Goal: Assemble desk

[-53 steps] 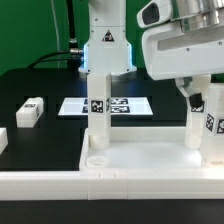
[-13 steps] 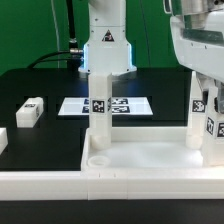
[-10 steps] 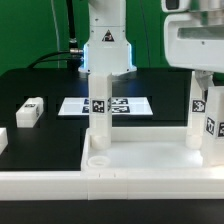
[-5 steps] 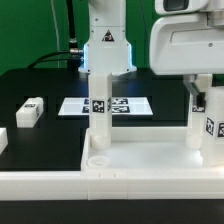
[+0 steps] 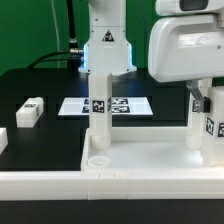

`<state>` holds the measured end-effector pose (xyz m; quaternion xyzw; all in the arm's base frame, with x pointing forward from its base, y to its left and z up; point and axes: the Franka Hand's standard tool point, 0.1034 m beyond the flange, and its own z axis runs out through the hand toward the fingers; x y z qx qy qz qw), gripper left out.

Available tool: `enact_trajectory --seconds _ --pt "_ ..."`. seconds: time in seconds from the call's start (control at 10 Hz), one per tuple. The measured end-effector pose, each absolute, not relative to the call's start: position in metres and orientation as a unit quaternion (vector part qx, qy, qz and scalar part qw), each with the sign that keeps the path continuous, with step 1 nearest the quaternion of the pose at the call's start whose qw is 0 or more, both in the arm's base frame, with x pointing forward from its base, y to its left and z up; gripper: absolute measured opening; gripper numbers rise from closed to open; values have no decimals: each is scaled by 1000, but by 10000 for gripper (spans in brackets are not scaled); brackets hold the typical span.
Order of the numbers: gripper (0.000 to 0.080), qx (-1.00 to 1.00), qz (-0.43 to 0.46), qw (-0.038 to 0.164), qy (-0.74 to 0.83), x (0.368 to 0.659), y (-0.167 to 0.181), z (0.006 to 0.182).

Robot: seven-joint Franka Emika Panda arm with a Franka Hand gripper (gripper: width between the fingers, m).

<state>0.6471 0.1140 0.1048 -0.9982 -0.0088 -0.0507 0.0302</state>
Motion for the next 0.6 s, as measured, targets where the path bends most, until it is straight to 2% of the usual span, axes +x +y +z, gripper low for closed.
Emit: enact_trajectory --seconds 0.1,0.2,0.6 --pt "428 -998 -51 29 -5 647 111 105" --pt "292 -998 -50 29 27 648 108 104" --pt "292 -955 -26 36 294 646 106 103"
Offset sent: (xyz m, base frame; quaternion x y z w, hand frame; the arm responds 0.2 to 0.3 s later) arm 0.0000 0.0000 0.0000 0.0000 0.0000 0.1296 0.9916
